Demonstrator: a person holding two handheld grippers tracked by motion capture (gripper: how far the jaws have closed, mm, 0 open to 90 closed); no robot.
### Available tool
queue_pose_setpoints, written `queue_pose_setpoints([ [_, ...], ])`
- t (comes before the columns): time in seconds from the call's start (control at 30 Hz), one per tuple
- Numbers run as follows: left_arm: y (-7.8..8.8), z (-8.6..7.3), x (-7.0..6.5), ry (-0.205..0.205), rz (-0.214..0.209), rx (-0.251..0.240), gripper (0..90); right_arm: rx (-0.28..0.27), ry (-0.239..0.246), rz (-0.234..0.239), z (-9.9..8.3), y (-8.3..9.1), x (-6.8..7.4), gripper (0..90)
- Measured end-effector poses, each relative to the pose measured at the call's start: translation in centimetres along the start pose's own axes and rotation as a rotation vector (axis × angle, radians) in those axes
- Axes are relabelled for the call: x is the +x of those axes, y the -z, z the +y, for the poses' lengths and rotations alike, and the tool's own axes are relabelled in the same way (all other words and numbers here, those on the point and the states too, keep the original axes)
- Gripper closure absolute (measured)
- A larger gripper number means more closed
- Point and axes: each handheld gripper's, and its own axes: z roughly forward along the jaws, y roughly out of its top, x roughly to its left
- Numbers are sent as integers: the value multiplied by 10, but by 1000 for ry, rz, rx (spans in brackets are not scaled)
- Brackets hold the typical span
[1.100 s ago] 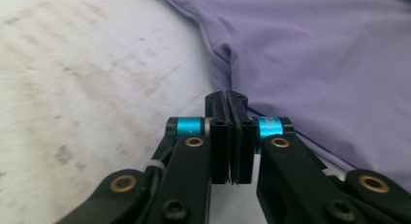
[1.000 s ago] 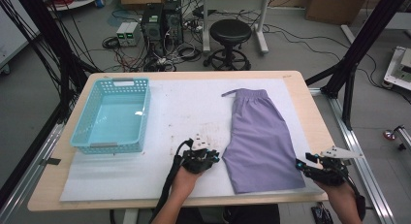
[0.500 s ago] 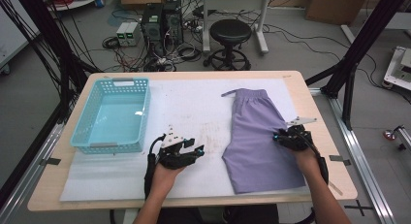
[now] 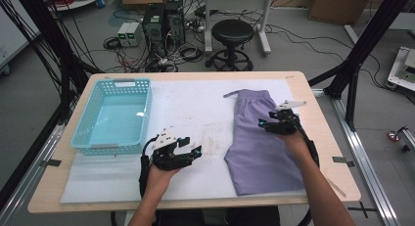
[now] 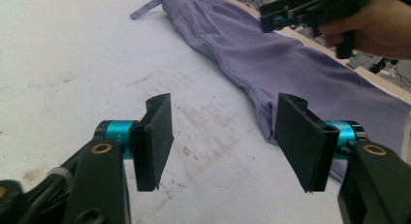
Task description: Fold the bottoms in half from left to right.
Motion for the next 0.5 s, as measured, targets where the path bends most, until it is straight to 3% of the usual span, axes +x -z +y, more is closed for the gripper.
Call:
queue_pose_setpoints([
  [0.17, 3, 0, -1, -3, -5, 5, 360, 53, 17, 1, 28, -42, 4, 469],
  [0.33, 10, -1, -1, 0, 6, 0, 360, 104, 71, -35, 48, -76, 5, 611],
  [0.5, 17, -2, 0, 7, 10, -2, 360, 141, 48, -30, 58, -104, 11, 608],
])
